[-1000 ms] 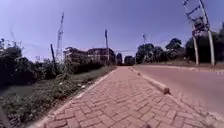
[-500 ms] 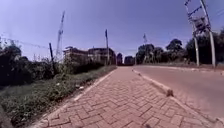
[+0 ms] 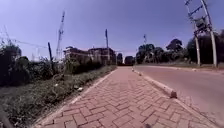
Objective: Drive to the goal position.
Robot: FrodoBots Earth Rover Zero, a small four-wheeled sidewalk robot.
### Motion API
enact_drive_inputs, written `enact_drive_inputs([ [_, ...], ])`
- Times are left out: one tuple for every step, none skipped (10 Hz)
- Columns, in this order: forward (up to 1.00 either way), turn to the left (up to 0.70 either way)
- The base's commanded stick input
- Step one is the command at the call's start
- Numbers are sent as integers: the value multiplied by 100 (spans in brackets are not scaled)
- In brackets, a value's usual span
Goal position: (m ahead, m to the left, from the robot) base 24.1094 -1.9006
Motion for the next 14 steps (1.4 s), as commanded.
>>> enact_drive_inputs([
  [30,0],
  [30,0],
  [30,0],
  [30,0],
  [30,0],
  [30,0],
  [30,0],
  [30,0],
  [30,0],
  [30,0],
  [30,0],
  [30,0],
  [30,0],
  [30,0],
])
